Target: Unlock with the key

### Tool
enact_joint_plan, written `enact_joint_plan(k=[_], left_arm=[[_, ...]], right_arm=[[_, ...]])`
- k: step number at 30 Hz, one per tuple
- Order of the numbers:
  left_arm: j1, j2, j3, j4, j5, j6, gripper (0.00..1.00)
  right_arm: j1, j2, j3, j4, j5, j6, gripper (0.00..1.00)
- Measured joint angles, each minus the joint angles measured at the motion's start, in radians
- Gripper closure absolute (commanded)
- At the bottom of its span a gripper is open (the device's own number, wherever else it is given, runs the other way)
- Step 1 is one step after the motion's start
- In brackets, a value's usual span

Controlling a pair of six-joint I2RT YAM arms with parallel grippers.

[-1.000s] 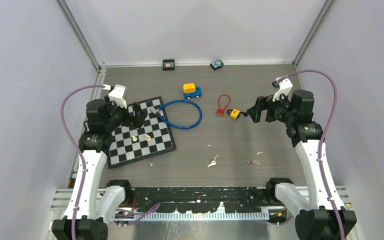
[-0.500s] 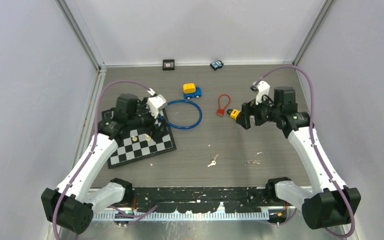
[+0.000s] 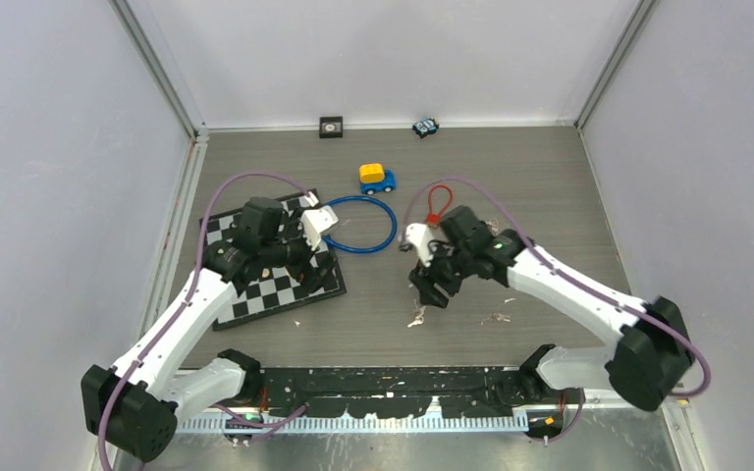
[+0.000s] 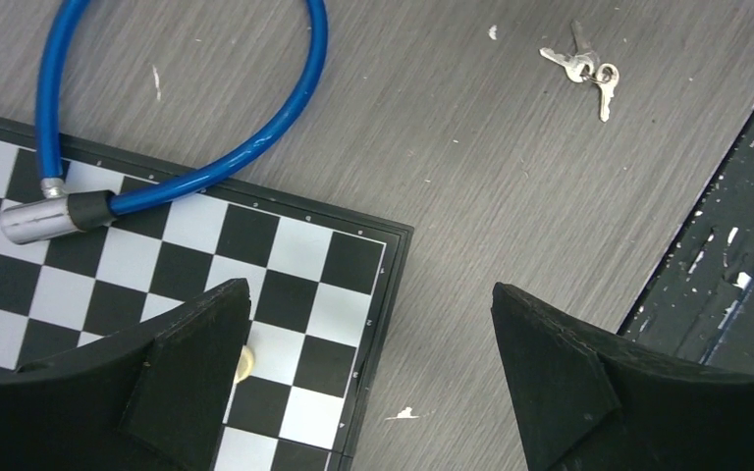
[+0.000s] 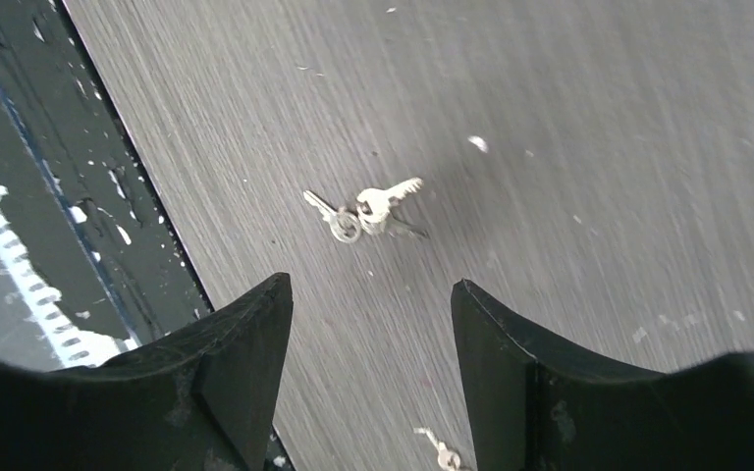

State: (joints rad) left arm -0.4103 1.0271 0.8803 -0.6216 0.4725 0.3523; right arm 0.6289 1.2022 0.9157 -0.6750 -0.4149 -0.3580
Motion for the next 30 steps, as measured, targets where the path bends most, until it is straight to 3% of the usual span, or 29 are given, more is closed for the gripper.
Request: enact_joint_plan(k=[7,17,30], left_arm=[[0.018,-0.039,-0.007,0.004,-0.035,0.017,0.04],[0.029,-0.069,-0.024,0.003,-0.051,0.023,0.03],[0.033,-0.069,-0.024,0.003,-0.054,0.023,0.03]], right_arm=[[0.221,0.222,0.0,0.074,0.169,0.006,0.36],[0.286,0.352,0.021,0.101,0.301,0.04,0.37],[0.308,0.444,0.053,0.1,0.359,0.055,0.61]])
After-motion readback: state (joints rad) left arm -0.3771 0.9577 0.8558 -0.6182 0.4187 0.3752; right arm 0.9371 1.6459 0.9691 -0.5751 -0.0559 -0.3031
